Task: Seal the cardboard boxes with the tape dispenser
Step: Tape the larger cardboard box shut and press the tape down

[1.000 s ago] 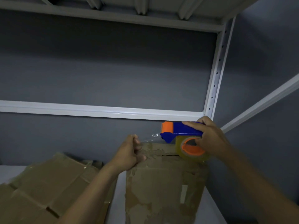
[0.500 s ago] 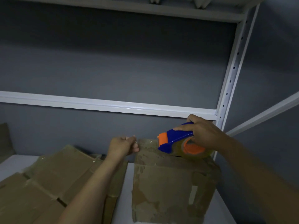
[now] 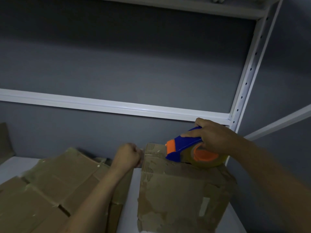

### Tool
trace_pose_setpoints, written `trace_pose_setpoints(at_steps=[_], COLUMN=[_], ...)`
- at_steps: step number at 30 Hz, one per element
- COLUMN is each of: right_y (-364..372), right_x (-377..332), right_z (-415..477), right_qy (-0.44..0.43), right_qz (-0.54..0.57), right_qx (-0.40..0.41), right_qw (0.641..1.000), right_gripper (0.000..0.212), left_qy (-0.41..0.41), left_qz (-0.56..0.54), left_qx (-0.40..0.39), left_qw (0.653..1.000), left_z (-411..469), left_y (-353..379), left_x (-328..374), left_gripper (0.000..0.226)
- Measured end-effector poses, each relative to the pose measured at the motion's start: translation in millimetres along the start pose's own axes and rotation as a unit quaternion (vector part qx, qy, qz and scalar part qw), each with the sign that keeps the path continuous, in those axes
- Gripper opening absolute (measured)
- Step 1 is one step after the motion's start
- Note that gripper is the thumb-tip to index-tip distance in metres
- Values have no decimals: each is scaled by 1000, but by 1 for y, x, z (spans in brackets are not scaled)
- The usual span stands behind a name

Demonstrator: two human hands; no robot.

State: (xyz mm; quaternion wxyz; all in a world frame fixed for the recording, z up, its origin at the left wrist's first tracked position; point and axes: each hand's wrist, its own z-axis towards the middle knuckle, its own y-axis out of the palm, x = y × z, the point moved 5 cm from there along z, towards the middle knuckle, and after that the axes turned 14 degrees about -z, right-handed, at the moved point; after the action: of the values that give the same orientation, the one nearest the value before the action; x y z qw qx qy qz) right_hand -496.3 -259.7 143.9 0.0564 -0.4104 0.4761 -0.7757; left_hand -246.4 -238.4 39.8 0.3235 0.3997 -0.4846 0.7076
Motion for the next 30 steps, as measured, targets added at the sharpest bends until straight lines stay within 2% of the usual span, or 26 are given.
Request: trace_pose_setpoints(at_steps=[3, 5, 6, 10, 13, 14, 15, 17, 18, 20, 25, 30], right_y=[-3, -4, -5, -6, -4, -5, -5, -7, -7, -8, -13, -11], right_x=[-7, -12, -14, -16, -16, -16, -16, -15, -14, -10, 8, 21], right_z=[2, 3, 3, 2, 1, 2, 2, 2, 2, 1, -6, -24], right_qy=[-10, -15, -16, -11, -13, -16, -17, -22, -29, -43, -33, -13], right_qz=[-32, -36, -39, -9, -17, -24, -30, -37, -44, -60, 54, 84], right_qx=[-14, -17, -20, -29, -22, -18, -16, -16, -17, -19, -51, -100], right_qw=[999, 999, 999, 999, 1000, 999, 999, 999, 998, 997, 997, 991], right_gripper=[68, 64, 62, 58, 60, 60, 60, 62, 63, 65, 63, 70], left_qy=[-52, -83, -83, -51, 88, 128, 144, 134, 131, 134, 151, 150], left_qz=[-139, -204, -192, -17, -41, -81, -93, 39, 117, 181, 157, 187], left_qx=[-23, -26, -27, -63, 13, -10, -83, -248, -289, -292, -274, -275], left_qw=[989, 975, 977, 997, 995, 988, 982, 959, 941, 930, 937, 931], left_z=[-7, -12, -12, -14, -23, -25, -27, -34, -36, -34, -24, -25], left_y=[11, 17, 18, 19, 6, 5, 11, 31, 38, 42, 45, 44], left_x=[-6, -5, -5, -14, 10, 22, 31, 38, 35, 30, 23, 25], left_gripper=[38, 29, 27, 40, 37, 40, 51, 89, 105, 117, 125, 118])
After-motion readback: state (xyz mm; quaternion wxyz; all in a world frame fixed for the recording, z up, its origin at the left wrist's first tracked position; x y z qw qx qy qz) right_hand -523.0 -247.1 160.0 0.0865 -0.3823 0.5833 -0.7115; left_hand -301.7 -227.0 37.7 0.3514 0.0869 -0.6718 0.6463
